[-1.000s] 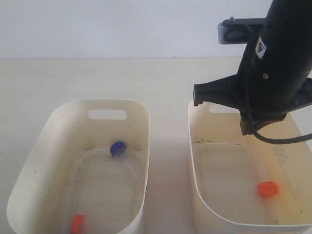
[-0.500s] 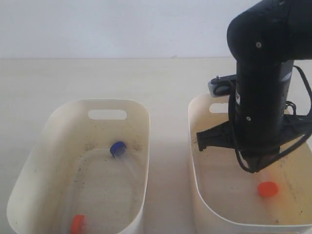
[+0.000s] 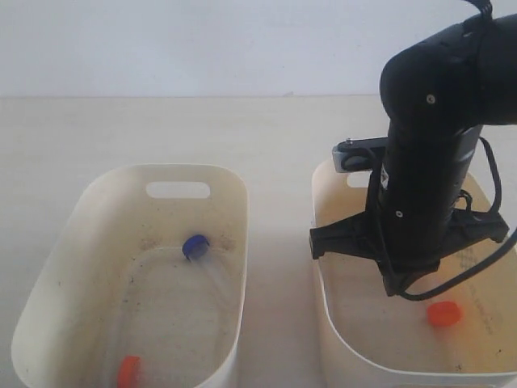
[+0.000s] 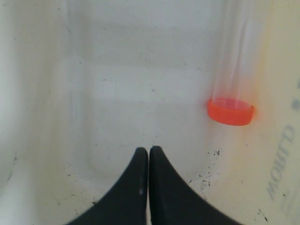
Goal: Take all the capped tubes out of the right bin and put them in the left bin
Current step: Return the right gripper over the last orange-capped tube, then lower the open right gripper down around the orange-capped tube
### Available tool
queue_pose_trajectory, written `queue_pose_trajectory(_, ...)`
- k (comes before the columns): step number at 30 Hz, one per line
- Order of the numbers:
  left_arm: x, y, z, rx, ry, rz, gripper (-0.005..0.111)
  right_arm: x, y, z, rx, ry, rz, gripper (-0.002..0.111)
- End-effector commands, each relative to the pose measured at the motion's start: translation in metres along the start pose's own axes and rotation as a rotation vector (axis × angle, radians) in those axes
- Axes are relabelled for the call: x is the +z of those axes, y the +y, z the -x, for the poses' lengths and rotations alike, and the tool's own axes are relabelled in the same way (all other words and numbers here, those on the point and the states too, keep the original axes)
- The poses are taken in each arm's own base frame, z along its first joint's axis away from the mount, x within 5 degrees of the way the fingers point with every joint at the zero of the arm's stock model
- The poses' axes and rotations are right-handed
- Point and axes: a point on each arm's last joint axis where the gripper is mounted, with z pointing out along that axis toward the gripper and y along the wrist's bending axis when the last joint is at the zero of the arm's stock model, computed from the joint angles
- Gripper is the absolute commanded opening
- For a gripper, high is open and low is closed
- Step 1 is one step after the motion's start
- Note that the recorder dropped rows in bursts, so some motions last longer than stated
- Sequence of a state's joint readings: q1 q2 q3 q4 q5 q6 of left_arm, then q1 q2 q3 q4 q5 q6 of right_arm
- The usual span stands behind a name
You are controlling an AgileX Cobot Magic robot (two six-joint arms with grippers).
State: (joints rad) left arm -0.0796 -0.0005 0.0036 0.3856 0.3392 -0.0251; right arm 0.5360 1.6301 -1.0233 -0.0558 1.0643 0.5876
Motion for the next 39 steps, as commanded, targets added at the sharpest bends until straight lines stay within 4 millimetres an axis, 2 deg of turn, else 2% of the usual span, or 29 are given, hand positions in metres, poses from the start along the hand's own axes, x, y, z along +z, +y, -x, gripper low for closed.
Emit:
queue_pose_trajectory(1, 0.000, 0.000, 0.001, -0.011, -0.008, -0.005, 0.004, 0.000, -0.002, 0.001, -0.003, -0.008, 0.005, 0.000)
queue_pose_trajectory(10, 0.000, 0.000, 0.001, -0.011, -0.008, -0.005, 0.004, -0.001, -0.003, 0.000, -0.024, 0.003, 0.000, 0.000)
queue_pose_trajectory(17, 0.000, 0.000, 0.001, -0.011, -0.008, -0.005, 0.004, -0.026, -0.009, -0.008, -0.034, -0.071, 0.042, 0.000)
queue_pose_trajectory(20, 0.000, 0.000, 0.001, -0.011, -0.008, -0.005, 0.004, -0.029, -0.017, -0.009, -0.017, -0.056, 0.026, 0.000)
queue_pose_trajectory(25, 0.000, 0.000, 0.001, -0.011, -0.008, -0.005, 0.004, -0.020, -0.015, -0.005, -0.023, -0.034, 0.012, 0.000)
queue_pose_trajectory(31, 0.000, 0.000, 0.001, -0.011, -0.008, -0.005, 0.004, 0.005, -0.009, 0.003, -0.032, 0.039, -0.034, 0.000)
queue_pose_trajectory(39, 0.000, 0.000, 0.001, -0.011, -0.008, -0.005, 0.004, 0.013, -0.006, 0.007, -0.040, 0.013, -0.025, 0.000)
